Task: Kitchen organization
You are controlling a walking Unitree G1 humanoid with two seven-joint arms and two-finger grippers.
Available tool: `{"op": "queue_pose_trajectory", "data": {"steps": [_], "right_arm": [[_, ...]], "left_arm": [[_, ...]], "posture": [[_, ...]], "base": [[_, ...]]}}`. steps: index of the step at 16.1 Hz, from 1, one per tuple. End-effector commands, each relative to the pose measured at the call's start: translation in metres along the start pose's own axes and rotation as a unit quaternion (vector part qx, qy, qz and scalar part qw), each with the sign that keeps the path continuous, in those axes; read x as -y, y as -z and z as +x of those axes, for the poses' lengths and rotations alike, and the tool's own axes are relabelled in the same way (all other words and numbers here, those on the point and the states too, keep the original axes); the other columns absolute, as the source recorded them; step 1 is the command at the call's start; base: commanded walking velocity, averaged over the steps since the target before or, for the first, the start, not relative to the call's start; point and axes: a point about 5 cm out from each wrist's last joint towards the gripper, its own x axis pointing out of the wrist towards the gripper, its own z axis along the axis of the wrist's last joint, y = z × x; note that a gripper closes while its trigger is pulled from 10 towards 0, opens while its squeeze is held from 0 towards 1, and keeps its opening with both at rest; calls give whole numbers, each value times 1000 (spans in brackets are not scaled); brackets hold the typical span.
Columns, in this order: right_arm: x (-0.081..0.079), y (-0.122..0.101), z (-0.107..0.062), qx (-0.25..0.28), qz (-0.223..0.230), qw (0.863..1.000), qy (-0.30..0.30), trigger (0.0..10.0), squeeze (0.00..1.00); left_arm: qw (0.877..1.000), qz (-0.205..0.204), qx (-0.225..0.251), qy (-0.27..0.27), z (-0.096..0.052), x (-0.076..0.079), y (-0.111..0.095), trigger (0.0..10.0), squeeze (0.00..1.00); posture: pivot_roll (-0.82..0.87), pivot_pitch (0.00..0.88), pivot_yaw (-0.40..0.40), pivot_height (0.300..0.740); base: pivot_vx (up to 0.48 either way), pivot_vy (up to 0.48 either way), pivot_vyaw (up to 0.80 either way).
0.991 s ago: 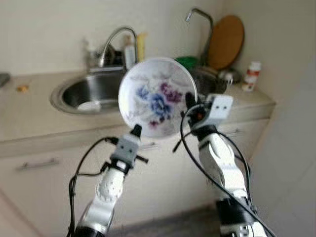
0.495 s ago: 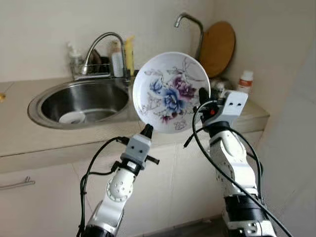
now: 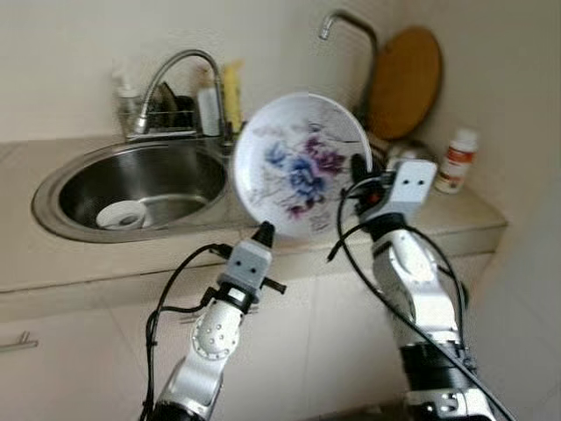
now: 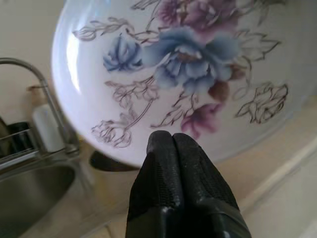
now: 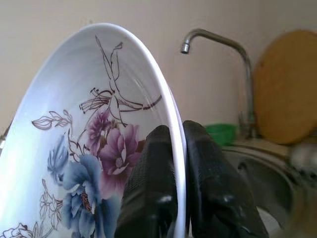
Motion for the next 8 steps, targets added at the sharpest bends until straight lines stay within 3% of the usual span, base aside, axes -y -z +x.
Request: {"op": "queue_pose_trajectory", "data": {"steps": [1, 3, 8], "right_arm": [[-20, -9, 5, 23, 11, 999, -32, 10000, 0], [-19, -8, 5, 20, 22, 999, -23, 10000, 0], [-15, -8, 6, 23, 25, 999, -11, 10000, 0]], "left_arm": [[1000, 12, -1, -12, -2, -12, 1, 10000, 0], [1000, 13, -2, -12, -2, -12, 1, 10000, 0], [1000, 14, -4, -13, -2, -13, 2, 10000, 0]], "posture": [[58, 0, -11, 740], [61, 0, -12, 740], [62, 0, -11, 740]], "base": [[349, 0, 800], [349, 0, 800], [321, 0, 0]]}}
